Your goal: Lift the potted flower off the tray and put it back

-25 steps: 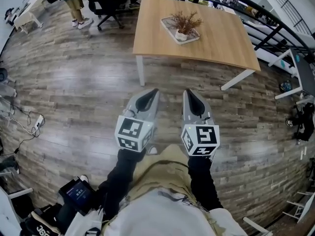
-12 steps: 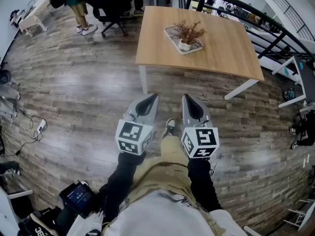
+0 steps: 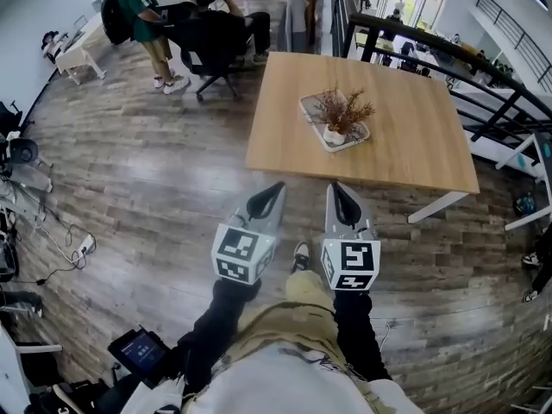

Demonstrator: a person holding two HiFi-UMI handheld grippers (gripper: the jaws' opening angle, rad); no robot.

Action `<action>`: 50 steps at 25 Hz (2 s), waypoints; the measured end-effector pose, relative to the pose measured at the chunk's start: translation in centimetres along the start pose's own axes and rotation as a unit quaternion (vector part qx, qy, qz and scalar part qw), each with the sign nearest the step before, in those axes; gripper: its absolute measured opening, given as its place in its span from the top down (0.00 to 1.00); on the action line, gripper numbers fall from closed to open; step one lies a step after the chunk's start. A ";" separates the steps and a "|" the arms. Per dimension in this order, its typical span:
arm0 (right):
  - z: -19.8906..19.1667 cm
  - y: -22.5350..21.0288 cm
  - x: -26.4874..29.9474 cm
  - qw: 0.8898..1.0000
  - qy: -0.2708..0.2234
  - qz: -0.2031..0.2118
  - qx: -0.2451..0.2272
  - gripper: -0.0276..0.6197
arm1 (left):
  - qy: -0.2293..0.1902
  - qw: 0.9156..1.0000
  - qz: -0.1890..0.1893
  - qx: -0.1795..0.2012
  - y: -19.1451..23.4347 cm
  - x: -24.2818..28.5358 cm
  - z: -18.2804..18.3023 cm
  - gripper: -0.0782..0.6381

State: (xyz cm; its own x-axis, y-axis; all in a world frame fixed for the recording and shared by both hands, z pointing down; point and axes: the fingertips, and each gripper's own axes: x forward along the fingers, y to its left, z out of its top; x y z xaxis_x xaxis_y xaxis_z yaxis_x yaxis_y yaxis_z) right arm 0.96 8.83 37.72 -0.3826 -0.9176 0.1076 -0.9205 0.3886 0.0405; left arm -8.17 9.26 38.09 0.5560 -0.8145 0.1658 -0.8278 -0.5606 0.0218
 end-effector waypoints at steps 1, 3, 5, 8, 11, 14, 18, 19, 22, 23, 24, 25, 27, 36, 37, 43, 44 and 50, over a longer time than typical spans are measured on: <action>0.3 -1.2 1.4 1.000 -0.002 0.003 0.003 0.95 | 0.000 1.000 0.000 0.003 0.4 1.7 0.6 0.89; 0.6 -4.3 4.0 1.000 0.001 0.003 0.013 0.95 | 0.002 1.000 -0.003 0.006 1.1 5.5 1.7 0.89; 1.2 -7.4 6.7 1.000 0.001 0.000 0.022 0.95 | 0.000 1.000 -0.004 0.007 2.1 9.1 3.2 0.89; 3.1 -11.0 10.5 1.000 -0.013 -0.001 0.027 0.95 | -0.003 1.000 0.002 0.014 4.2 13.6 5.5 0.89; 3.7 -13.6 13.5 0.999 -0.018 -0.002 0.032 0.95 | -0.001 1.000 0.007 0.017 5.8 17.2 6.6 0.89; 3.5 -15.4 15.7 0.999 -0.013 -0.005 0.039 0.95 | 0.002 1.000 0.006 0.017 6.9 20.0 7.4 0.89; 2.5 -17.7 18.3 0.998 -0.002 -0.012 0.054 0.95 | 0.013 1.000 0.000 0.014 7.8 22.8 7.2 0.89; 2.1 -18.1 18.9 0.998 0.001 -0.013 0.058 0.95 | 0.015 1.000 0.001 0.012 8.1 23.3 7.0 0.89; 1.0 -18.4 20.3 0.998 0.014 -0.014 0.065 0.95 | 0.023 1.000 0.006 0.004 9.5 24.3 6.3 0.89; 0.5 -18.3 20.6 0.997 0.021 -0.014 0.067 0.95 | 0.027 1.000 0.007 0.000 9.9 24.6 5.9 0.89; -0.1 -18.2 20.8 0.997 0.029 -0.014 0.068 0.95 | 0.032 0.999 0.008 -0.003 10.2 24.8 5.5 0.89; -1.0 -18.2 21.1 0.997 0.039 -0.014 0.070 0.95 | 0.036 0.999 0.009 -0.006 10.5 25.2 4.9 0.89; -3.2 -18.5 21.9 0.995 0.065 -0.017 0.074 0.95 | 0.049 0.999 0.010 -0.011 11.1 26.4 3.3 0.89; -13.7 -19.4 25.1 0.978 0.176 -0.040 0.105 0.95 | 0.145 0.988 -0.003 -0.055 14.2 31.5 -5.9 0.89; -14.7 -19.4 25.4 0.976 0.184 -0.042 0.108 0.95 | 0.154 0.986 -0.005 -0.059 14.4 31.7 -6.9 0.89; -20.8 -17.9 27.0 0.966 0.225 -0.045 0.115 0.95 | 0.191 0.979 -0.017 -0.073 15.3 32.4 -12.4 0.89; -21.7 -17.9 27.2 0.965 0.228 -0.049 0.117 0.95 | 0.194 0.978 -0.022 -0.073 15.3 32.6 -13.1 0.89; -27.0 -18.7 30.7 0.963 0.231 -0.070 0.120 0.95 | 0.198 0.977 -0.042 -0.064 16.6 34.6 -18.1 0.89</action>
State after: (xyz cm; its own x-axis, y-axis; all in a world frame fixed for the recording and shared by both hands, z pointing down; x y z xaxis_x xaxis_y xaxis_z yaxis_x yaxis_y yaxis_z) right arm 8.53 -24.34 67.08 -0.2291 -0.8025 0.5510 -0.9734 0.1830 -0.1381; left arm -4.03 -25.48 62.04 0.5703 -0.6313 0.5257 -0.7978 -0.5781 0.1712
